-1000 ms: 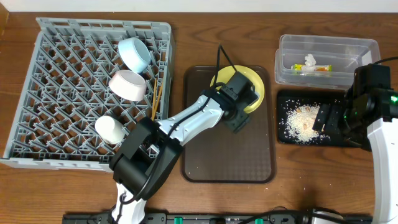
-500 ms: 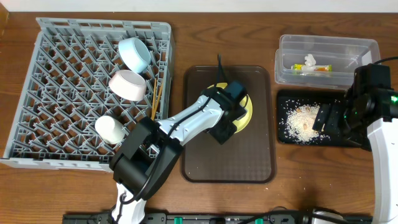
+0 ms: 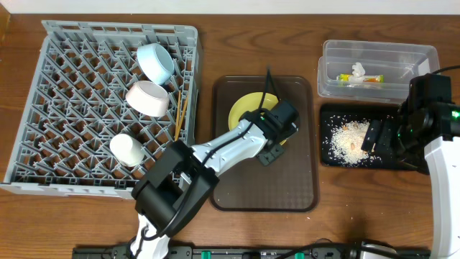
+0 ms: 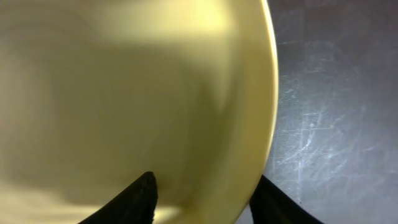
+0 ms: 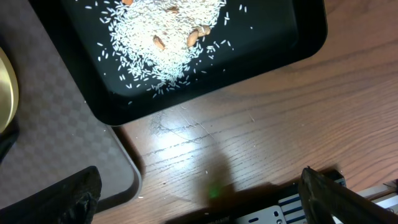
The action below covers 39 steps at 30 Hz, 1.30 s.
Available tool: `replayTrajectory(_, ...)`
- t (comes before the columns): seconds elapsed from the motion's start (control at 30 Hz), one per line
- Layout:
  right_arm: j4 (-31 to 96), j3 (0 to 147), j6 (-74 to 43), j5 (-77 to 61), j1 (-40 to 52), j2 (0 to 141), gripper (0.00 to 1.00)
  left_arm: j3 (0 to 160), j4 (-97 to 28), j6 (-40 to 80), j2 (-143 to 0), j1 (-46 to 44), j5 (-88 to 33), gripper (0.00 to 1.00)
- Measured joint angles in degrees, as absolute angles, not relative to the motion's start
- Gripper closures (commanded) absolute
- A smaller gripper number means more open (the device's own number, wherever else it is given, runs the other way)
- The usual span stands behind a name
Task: Sort waste into correct bins and load items into the dishwasher
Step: 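Grip the yellow plate edge with the left gripper and tilt it up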
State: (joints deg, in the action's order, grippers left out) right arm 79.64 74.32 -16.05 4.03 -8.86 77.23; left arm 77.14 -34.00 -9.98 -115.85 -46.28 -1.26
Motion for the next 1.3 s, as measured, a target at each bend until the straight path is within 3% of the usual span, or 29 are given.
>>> replayTrajectory(0.13,79.6,74.3,-16.1,4.0,-8.9,77.2,0.01,77.1,-34.0,-9.6,-116.0,-47.0,1.5,0.68)
replayTrajectory(0.3,79.6,74.3,-16.1,4.0,-8.9,77.2,0.01,77.1,-33.6,-9.2,-116.5,-47.1,5.3,0.89)
replayTrajectory(0.37,79.6,74.3,-16.1,4.0,-8.9,77.2,0.01,77.1,-33.3,-9.3,-116.7,-47.2,8.0,0.92)
replayTrajectory(0.8,79.6,74.3,-16.1,4.0,-8.9,77.2,0.01,77.1,-35.8,-9.7,-118.0,-47.4,23.2,0.92)
replayTrajectory(1.3,79.6,74.3,-16.1,4.0,-8.9,77.2,0.01,77.2,-36.6,-9.7,-105.6,-48.3,26.6,0.92)
